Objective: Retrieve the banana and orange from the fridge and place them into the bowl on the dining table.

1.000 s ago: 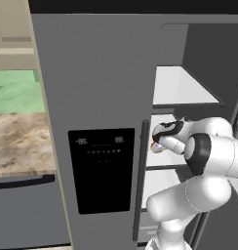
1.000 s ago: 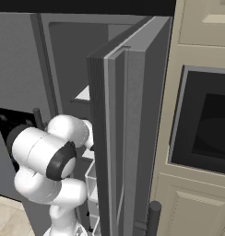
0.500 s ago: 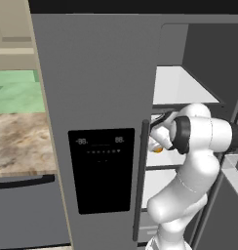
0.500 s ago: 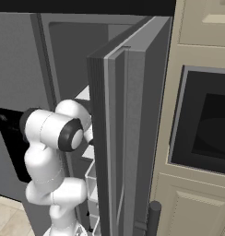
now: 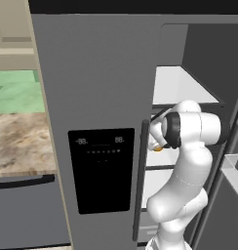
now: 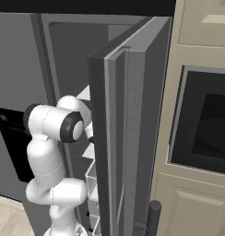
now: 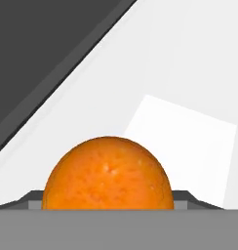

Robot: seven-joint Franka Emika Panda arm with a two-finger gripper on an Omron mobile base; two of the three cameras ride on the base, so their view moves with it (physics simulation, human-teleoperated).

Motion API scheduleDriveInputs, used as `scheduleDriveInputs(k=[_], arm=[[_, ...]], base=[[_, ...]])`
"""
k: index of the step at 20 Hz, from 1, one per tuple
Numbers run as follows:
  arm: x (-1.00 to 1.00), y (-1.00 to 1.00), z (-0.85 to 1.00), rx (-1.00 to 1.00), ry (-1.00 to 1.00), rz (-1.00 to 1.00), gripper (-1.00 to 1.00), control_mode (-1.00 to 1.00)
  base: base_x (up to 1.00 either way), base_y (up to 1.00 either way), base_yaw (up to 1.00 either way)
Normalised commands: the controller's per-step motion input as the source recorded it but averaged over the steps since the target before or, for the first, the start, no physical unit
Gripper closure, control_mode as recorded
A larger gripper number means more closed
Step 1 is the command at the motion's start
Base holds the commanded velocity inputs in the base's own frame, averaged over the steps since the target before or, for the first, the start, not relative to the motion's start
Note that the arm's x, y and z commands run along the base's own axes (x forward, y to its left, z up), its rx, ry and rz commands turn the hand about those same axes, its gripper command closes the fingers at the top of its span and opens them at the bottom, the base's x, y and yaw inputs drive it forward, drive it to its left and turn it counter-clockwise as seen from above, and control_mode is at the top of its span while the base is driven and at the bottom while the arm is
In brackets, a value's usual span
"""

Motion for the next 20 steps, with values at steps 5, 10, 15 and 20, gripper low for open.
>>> scheduleDriveInputs(k=[5, 10, 15, 20], arm=[[-0.07, -0.10, -0.47, 0.00, 0.00, 0.00, 1.00, -1.00], [-0.86, -0.03, 0.52, 0.00, -0.11, 0.00, 1.00, -1.00], [-1.00, -0.06, 1.00, -0.03, -0.25, 0.00, 1.00, -1.00], [-1.00, -0.04, 1.00, -0.04, -0.23, 0.00, 1.00, -1.00]], base=[[0.00, 0.00, 0.00], [0.00, 0.00, 0.00], [0.00, 0.00, 0.00], [0.00, 0.00, 0.00]])
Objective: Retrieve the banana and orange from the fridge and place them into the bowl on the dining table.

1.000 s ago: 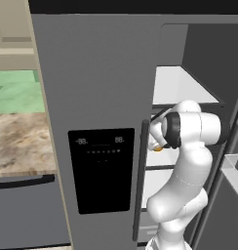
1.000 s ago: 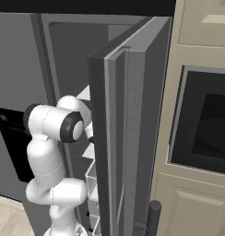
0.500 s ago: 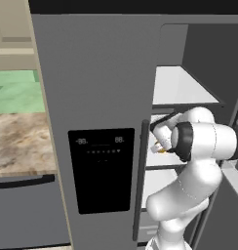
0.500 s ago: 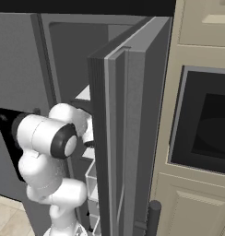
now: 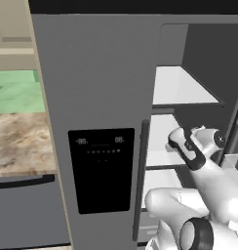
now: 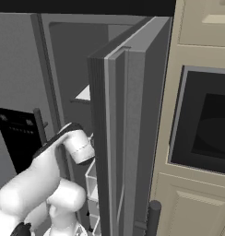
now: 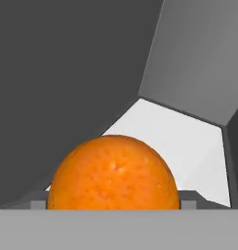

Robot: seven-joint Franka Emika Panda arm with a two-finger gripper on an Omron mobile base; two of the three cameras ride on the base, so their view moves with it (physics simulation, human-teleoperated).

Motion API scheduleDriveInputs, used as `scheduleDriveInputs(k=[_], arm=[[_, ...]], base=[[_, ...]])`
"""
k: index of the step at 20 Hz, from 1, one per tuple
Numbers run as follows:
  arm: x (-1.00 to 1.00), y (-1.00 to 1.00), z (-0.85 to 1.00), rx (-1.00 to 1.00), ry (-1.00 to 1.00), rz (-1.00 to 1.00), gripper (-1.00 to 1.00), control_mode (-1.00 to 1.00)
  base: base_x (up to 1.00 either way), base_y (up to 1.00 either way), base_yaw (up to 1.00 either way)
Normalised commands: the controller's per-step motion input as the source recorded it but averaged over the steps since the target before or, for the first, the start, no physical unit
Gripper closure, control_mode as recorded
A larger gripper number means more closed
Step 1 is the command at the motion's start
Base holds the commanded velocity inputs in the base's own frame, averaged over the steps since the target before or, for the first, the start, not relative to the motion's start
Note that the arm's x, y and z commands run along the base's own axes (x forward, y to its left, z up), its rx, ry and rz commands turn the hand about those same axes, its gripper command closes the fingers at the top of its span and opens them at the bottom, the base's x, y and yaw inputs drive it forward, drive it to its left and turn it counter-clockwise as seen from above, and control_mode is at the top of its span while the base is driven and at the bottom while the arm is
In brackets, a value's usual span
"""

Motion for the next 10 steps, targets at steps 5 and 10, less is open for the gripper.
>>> scheduleDriveInputs(k=[5, 10], arm=[[-1.00, -0.02, 1.00, -0.09, -0.02, 0.00, 1.00, -1.00], [-1.00, -0.15, 1.00, -0.08, 0.03, -0.02, 1.00, -1.00]], base=[[0.00, 0.00, 0.00], [0.00, 0.00, 0.00]])
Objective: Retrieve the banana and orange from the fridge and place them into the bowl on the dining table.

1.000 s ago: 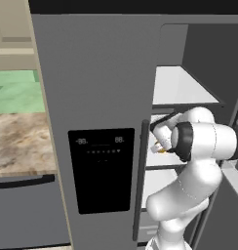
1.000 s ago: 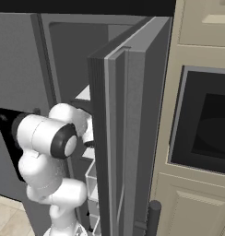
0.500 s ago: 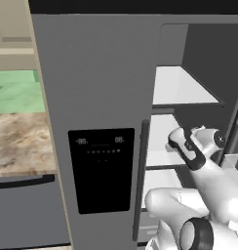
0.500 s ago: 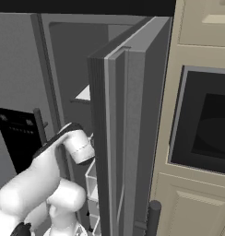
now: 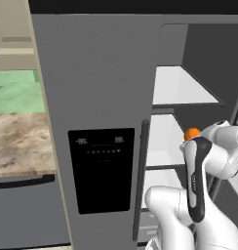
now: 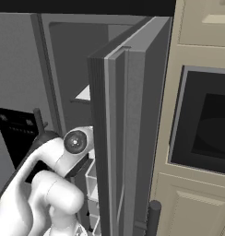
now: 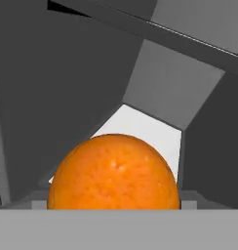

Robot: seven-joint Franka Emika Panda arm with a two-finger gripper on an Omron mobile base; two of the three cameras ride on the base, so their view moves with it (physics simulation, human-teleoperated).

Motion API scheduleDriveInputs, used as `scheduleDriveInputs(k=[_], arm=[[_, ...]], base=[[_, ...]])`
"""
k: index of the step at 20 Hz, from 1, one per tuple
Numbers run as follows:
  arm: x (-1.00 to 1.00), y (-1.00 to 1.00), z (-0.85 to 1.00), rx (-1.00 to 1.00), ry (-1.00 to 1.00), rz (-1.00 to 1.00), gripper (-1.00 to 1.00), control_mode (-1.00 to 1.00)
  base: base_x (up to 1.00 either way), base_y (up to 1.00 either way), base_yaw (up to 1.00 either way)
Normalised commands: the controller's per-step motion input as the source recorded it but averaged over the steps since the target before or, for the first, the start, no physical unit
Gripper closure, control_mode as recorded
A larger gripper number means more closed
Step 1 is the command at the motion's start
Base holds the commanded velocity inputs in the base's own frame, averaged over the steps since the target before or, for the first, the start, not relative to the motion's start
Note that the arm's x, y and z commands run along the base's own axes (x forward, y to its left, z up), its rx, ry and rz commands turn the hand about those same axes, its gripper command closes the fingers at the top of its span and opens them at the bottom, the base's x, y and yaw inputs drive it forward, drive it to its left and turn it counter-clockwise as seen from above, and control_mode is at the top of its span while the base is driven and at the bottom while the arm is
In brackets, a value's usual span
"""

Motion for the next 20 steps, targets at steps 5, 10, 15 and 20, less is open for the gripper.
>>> scheduleDriveInputs(k=[5, 10, 15, 20], arm=[[-1.00, -0.11, 1.00, -0.07, 0.17, -0.04, 1.00, -1.00], [-0.99, -0.08, 0.86, -0.06, 0.24, -0.02, 1.00, -1.00], [-0.85, 0.04, 0.31, -0.09, 0.22, 0.00, 1.00, -1.00], [-0.70, 0.34, -0.03, -0.14, 0.02, 0.00, 1.00, -1.00]], base=[[0.00, 0.00, 0.00], [0.00, 0.00, 0.00], [0.00, 0.00, 0.00], [0.00, 0.00, 0.00]])
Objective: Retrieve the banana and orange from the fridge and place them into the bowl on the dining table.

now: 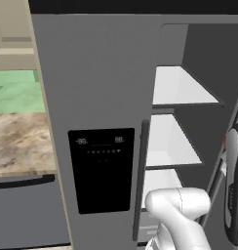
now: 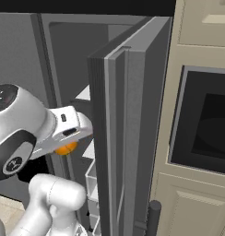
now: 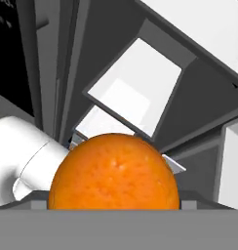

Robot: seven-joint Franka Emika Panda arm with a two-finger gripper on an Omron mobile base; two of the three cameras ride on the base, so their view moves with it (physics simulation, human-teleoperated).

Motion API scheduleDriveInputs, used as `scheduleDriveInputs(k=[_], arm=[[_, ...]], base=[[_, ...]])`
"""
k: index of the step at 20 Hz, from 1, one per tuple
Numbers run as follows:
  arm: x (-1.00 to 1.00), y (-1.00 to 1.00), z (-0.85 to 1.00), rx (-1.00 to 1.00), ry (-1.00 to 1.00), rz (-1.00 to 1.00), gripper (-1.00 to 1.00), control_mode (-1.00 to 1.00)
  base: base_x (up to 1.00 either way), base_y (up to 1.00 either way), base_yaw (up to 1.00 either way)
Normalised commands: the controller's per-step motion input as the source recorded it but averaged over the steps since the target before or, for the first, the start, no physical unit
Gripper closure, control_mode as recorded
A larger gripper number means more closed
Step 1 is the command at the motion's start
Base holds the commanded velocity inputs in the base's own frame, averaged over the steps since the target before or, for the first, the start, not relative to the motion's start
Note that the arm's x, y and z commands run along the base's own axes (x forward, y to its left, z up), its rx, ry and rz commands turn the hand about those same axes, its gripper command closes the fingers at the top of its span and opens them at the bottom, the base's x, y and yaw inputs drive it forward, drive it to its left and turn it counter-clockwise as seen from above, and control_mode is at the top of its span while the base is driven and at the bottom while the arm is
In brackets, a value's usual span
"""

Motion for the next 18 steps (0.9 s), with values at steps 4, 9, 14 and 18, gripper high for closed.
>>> scheduleDriveInputs(k=[4, 9, 14, 18], arm=[[-0.16, 0.09, -0.05, -0.03, 0.00, 0.00, 1.00, 1.00], [0.00, 0.00, 0.00, 0.00, 0.00, 0.00, 1.00, 1.00], [0.00, 0.00, 0.00, 0.00, 0.00, 0.00, 1.00, 1.00], [0.00, 0.00, 0.00, 0.00, 0.00, 0.00, 1.00, 1.00]], base=[[-0.54, 0.28, 0.00], [-0.71, 0.45, 0.03], [-0.47, 0.58, 0.19], [-0.31, 0.80, 0.55]])
